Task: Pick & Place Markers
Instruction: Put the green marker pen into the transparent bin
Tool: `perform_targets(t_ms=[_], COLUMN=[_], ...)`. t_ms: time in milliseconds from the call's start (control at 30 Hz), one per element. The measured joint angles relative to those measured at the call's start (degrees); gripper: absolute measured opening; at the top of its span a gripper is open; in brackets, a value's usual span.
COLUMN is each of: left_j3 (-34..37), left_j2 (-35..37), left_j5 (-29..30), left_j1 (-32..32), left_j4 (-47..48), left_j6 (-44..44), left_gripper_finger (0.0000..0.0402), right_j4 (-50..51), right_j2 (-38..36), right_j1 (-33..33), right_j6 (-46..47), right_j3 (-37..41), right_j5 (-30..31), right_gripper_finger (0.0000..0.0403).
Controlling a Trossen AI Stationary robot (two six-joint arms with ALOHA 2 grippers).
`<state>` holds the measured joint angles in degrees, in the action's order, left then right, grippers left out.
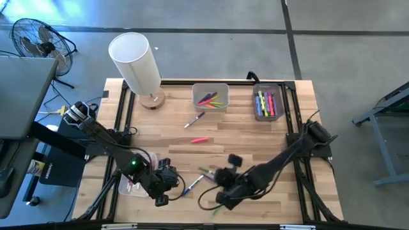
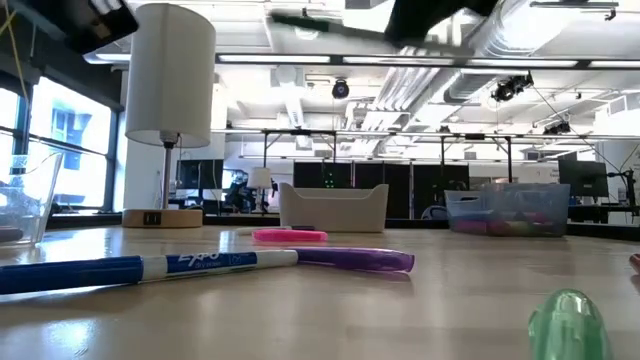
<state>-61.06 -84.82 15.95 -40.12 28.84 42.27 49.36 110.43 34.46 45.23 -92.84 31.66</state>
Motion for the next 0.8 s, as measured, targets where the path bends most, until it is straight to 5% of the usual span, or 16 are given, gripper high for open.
perform_targets(t_ms=[200,367,500,800], left_j3=[0.0,0.0,0.0,0.0], left_j2=[0.0,-0.02,-0.04,-0.04], left_j5=[6.71,-0.14,-7.41,-8.86], left_j1=[3.17,11.08,16.81,26.14], left_j4=[-5.82,-8.46,-15.5,-43.0], left_j6=[0.35,2.94,-0.57,-5.85], left_gripper_finger=[0.0008,0.0041,0.009,0.0219], right_j4=[12.09,5.11,-17.47,-83.6], right_j2=[-7.7,-18.99,-29.92,-41.58], right_j1=[4.36,7.86,8.36,0.81], right_j6=[12.38,19.86,17.61,-13.84], right_j3=[0.55,15.93,32.65,59.48], right_j5=[11.97,14.72,15.75,10.06], right_gripper_finger=[0.0026,0.0023,0.0024,0.0025])
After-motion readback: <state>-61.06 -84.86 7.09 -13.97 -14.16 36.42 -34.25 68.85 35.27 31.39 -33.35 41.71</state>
